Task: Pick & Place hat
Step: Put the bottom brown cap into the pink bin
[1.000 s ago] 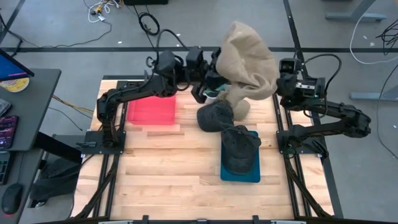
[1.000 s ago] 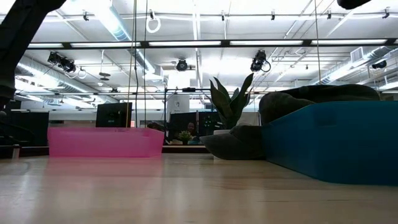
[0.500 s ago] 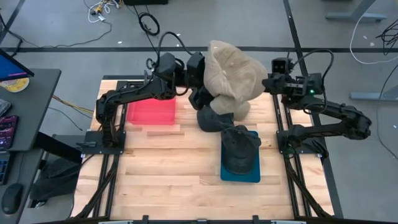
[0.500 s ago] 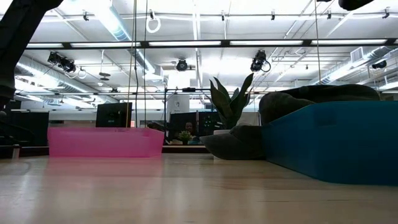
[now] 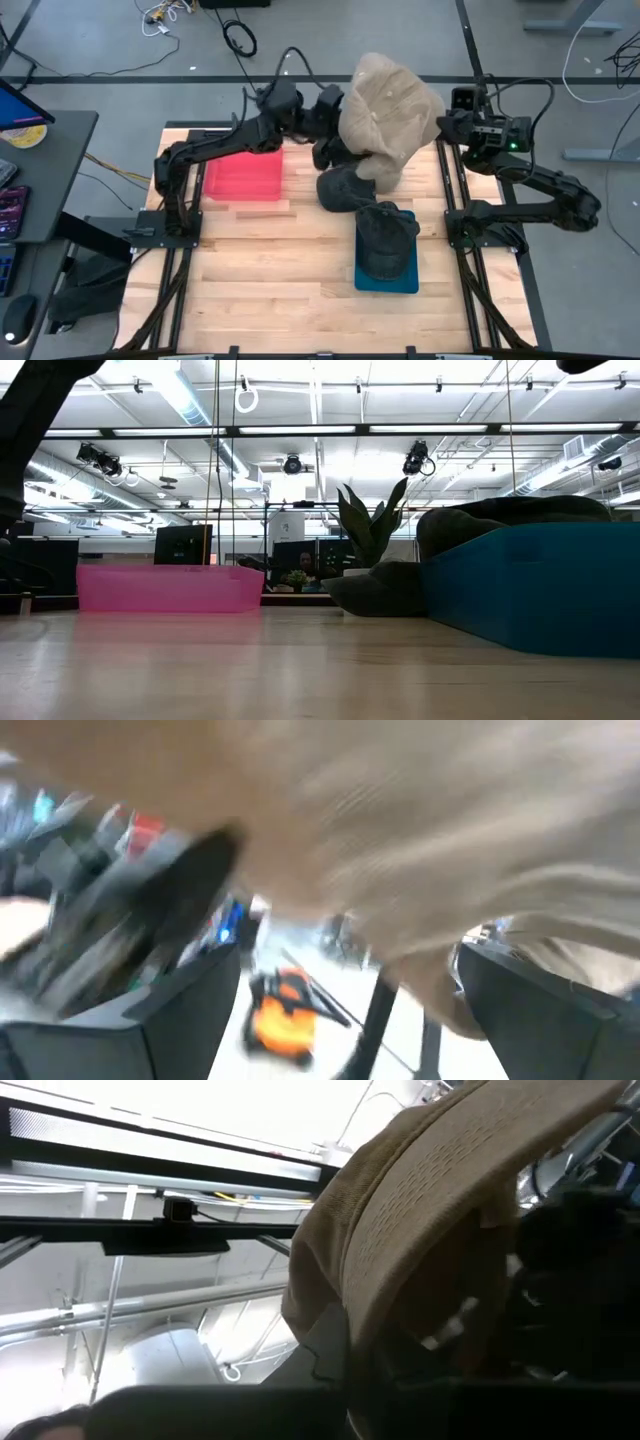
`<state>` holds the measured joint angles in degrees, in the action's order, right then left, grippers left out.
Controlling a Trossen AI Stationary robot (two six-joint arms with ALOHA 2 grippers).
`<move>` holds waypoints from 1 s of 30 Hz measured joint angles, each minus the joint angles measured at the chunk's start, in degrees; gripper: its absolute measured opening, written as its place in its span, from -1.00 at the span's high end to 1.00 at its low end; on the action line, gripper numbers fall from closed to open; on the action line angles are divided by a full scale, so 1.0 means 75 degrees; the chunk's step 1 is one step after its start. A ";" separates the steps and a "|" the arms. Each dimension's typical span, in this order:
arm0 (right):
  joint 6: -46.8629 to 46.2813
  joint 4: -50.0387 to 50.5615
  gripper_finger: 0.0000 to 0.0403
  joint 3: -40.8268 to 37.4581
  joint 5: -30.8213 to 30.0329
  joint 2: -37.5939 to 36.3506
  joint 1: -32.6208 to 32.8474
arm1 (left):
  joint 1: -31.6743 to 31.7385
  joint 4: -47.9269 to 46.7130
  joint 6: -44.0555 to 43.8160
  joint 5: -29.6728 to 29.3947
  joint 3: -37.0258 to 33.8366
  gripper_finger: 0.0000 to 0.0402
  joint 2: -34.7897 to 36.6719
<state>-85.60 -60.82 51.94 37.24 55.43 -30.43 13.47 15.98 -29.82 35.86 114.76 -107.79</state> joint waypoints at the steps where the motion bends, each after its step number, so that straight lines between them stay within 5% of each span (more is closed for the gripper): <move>1: -0.0055 -0.0003 0.98 0.0000 0.0023 -0.0028 -0.0054 | 0.0105 -0.0213 -0.0296 -0.0002 0.0000 -0.88 0.0000; 11: -0.0327 0.0047 0.98 0.0000 0.0220 -0.0289 -0.0766 | 0.0594 -0.1098 -0.1130 0.0005 0.0003 -0.88 0.0143; 30: -0.0327 0.0808 0.98 0.0000 0.0851 -0.0846 -0.1981 | 0.1027 -0.3394 -0.0067 -0.0617 0.0009 -0.88 0.1085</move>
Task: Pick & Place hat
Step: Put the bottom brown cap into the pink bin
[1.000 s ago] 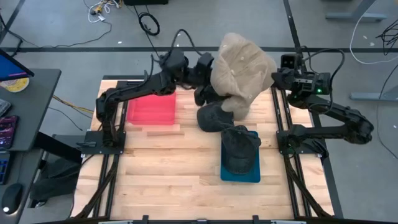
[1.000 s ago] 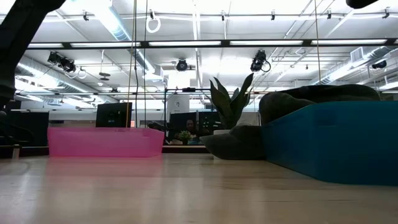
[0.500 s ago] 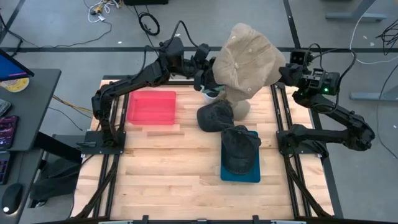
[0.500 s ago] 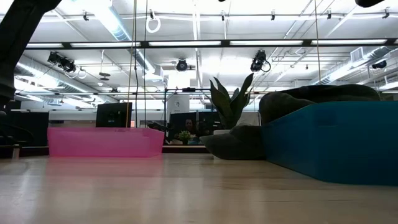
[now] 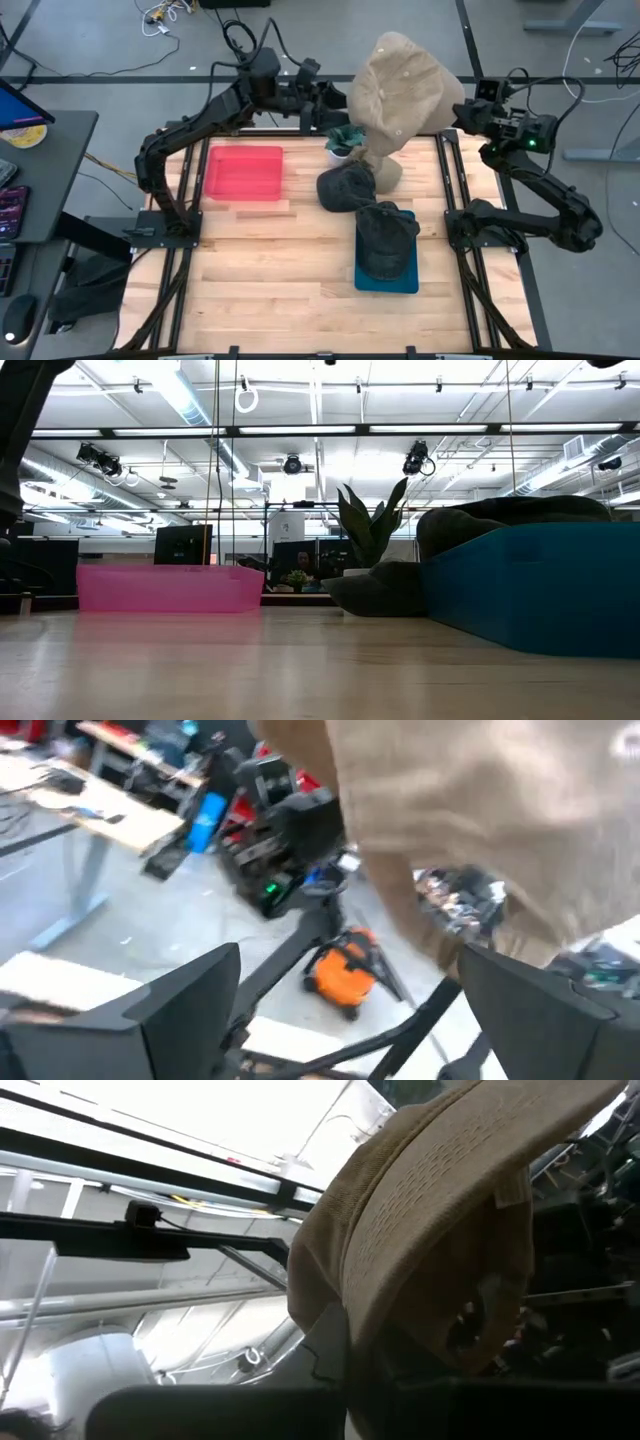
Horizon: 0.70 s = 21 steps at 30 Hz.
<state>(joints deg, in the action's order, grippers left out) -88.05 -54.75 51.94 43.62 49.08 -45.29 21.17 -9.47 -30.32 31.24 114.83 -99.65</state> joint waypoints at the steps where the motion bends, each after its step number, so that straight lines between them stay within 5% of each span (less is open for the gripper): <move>1: -0.0006 0.0040 0.98 0.0000 0.0021 -0.0009 -0.0074 | 0.0012 -0.0238 0.0142 -0.0156 0.0000 -0.88 0.0075; 10: 0.0085 0.0714 0.98 -0.0002 0.0331 -0.0050 -0.0553 | -0.0013 -0.2588 0.1064 -0.1825 -0.0006 -0.88 0.1007; 21: 0.0628 0.1789 0.98 -0.0001 0.0422 0.0184 -0.0578 | -0.0786 -0.4649 0.1080 -0.5780 0.0003 -0.88 0.2188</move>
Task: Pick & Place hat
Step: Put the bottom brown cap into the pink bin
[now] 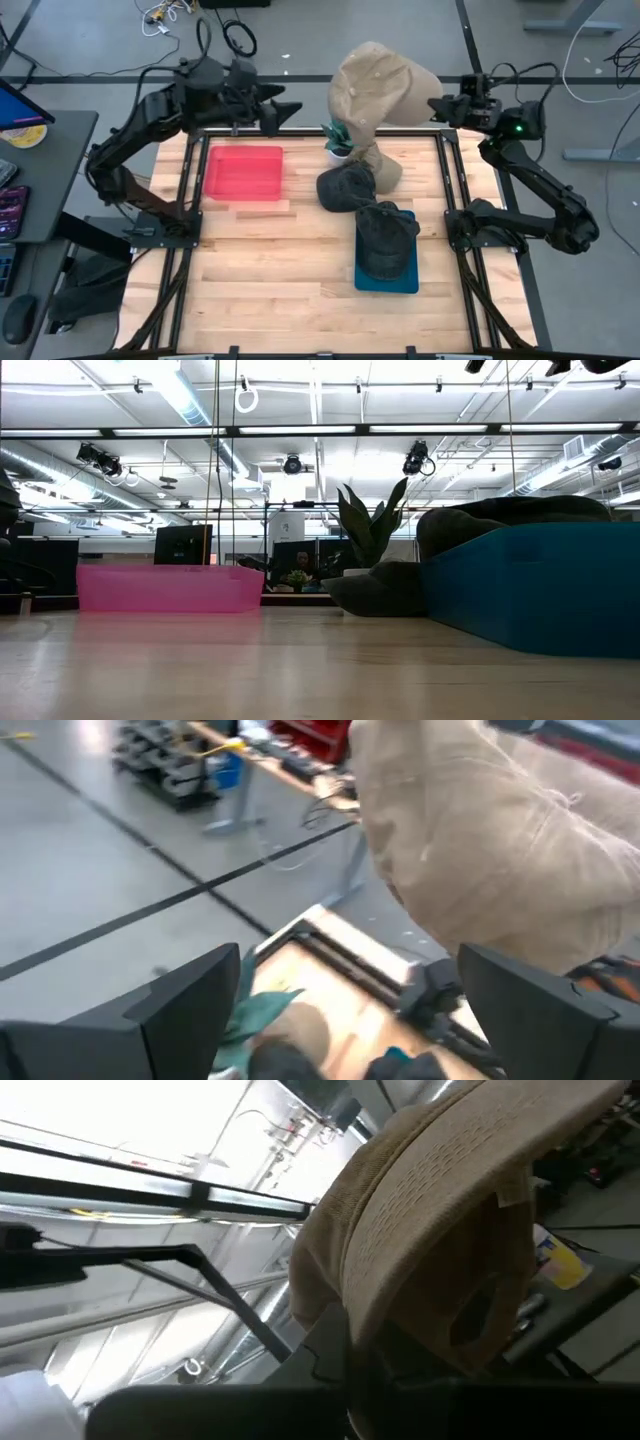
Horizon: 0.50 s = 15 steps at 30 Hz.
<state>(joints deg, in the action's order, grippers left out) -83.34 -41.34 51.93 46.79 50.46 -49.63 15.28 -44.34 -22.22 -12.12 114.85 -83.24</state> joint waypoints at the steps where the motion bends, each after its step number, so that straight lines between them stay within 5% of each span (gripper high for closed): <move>1: 0.0108 0.0109 0.98 0.0044 -0.0059 0.0041 0.0073 | -0.0082 -0.0207 -0.0103 -0.0185 0.0000 -0.88 -0.0007; 15: 0.3087 0.3143 0.98 0.1266 -0.0183 0.1213 0.1351 | -0.0753 -0.1363 -0.1542 -0.1260 0.0000 -0.88 0.0483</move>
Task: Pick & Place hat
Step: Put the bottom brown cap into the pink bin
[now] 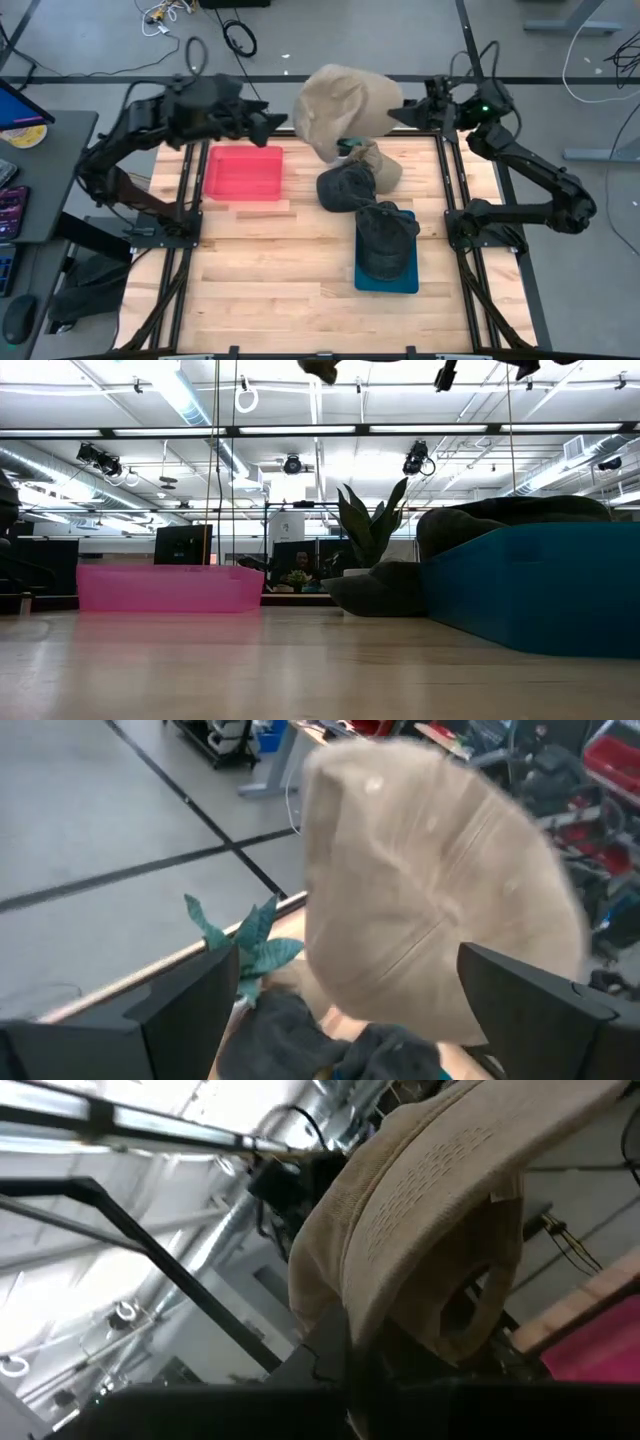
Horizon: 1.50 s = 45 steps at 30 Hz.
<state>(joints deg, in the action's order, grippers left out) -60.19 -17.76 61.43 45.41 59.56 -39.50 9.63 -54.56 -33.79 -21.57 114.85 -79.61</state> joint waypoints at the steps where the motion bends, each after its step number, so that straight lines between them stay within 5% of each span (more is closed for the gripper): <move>1: 0.0083 0.0000 0.98 0.0000 -0.0049 0.0071 0.0085 | -0.0015 -0.0082 -0.0123 -0.0044 0.0000 -0.88 0.0053; 12: 0.0921 0.0043 0.98 0.0008 -0.0828 0.0780 0.0948 | -0.0088 -0.1066 -0.2418 -0.0031 -0.0009 -0.88 0.0268; 28: 0.2236 0.0097 0.98 0.0012 -0.1679 0.1532 0.1861 | -0.0202 -0.2611 -0.3479 -0.0056 -0.0009 -0.74 0.0268; 45: 0.2455 -0.0659 0.98 0.0012 -0.1863 0.1768 0.2050 | -0.0639 -0.2501 -0.3612 -0.0740 -0.0013 -0.44 -0.0209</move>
<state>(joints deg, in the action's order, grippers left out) -41.78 -22.71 61.52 31.44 72.82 -24.12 4.84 -73.32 -60.88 -27.12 114.75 -81.18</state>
